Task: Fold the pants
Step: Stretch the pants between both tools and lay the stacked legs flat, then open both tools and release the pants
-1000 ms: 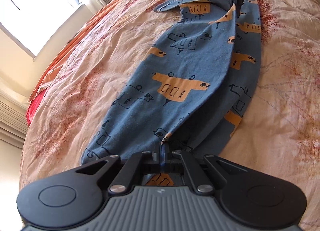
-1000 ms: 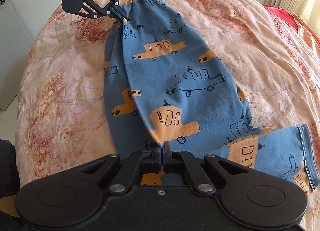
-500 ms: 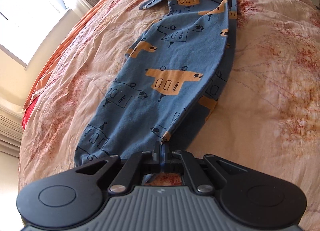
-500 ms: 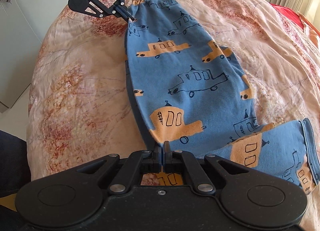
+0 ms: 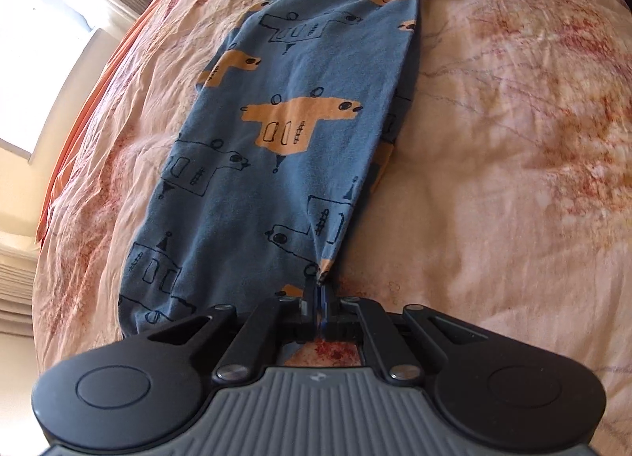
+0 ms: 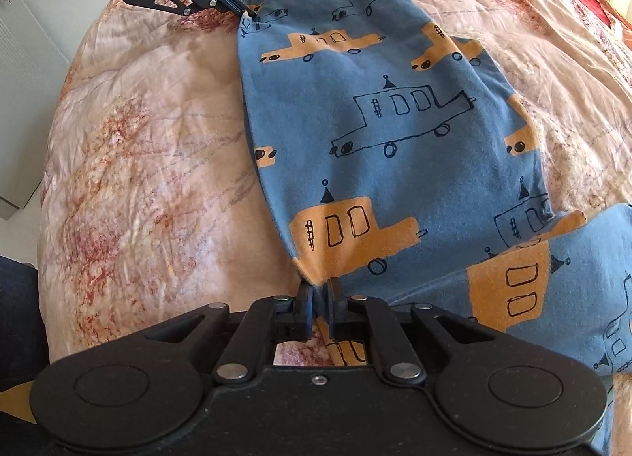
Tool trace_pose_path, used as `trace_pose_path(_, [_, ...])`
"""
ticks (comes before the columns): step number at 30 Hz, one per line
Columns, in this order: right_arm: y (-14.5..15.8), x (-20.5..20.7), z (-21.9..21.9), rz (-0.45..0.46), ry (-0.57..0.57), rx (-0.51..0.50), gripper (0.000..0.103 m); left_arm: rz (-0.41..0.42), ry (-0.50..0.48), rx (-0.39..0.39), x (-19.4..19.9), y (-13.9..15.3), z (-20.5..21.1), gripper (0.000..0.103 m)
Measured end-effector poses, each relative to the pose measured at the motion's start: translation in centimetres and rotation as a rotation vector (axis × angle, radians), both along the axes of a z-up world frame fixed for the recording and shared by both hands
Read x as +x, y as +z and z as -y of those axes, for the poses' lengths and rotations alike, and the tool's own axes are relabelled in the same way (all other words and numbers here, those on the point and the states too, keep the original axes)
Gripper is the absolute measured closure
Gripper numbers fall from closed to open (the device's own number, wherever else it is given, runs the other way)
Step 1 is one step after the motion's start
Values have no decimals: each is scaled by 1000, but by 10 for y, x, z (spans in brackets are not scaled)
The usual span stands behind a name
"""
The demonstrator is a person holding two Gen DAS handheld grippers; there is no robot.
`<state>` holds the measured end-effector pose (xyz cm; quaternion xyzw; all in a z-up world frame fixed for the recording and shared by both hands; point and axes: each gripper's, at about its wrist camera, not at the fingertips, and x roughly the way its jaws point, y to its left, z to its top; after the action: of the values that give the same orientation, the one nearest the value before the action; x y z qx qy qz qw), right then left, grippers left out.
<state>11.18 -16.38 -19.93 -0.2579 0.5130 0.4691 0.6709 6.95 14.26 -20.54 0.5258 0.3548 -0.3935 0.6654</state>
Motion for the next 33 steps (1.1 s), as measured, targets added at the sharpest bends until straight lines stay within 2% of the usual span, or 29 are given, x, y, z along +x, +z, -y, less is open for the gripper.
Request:
trace_pose_path(2, [1,-3,-1,-15,-3,6,70,-5,9,-3,-2,1,0,98])
trace_pose_path(5, [3,-10,0,-18,-2,18,63,-43,68,-37,-1,7,0,95])
trace_pose_path(9, [7,-9,6,-43,-39,33,63,-118,111,-77,-14,13,4,92])
trace_pose_path(10, [10,-9,8,-53,-48,40,57,-125,117,-84,-18,14,6,89])
trace_pose_path(11, [13,-9,10,-71,-51,57,47,-129,129,-94,-22,15,8,88])
trace_pose_path(14, [23,-14,13,-86,-42,90,34,-145,187,-183,-25,27,19,84])
trace_pose_path(15, [25,-17,14,-79,-35,88,33,-153,211,-230,-24,33,24,82])
trace_pose_path(19, [32,-20,21,-78,-54,131,29,-162,296,-400,-7,48,49,58])
trace_pose_path(20, [33,-20,23,-83,-65,142,27,-158,307,-424,-1,48,57,58])
trace_pose_path(21, [33,-21,24,-90,-71,145,26,-156,316,-439,5,47,65,58])
trace_pose_path(23, [33,-23,26,-99,-68,138,25,-177,340,-439,16,38,79,50])
trace_pose_path(24, [33,-24,26,-104,-63,134,25,-217,355,-404,21,27,84,39])
trace_pose_path(25, [33,-26,28,-111,-57,129,24,-267,361,-346,24,13,87,37])
trace_pose_path(26, [35,-27,31,-117,-52,125,23,-272,343,-285,22,1,89,39])
trace_pose_path(28, [37,-28,37,-123,-51,121,23,-212,262,-253,9,0,89,39])
trace_pose_path(30, [44,-23,48,-124,-54,122,21,-233,286,-292,8,12,88,41])
trace_pose_path(33, [56,-2,68,-125,-64,143,17,-305,392,-436,19,31,90,41])
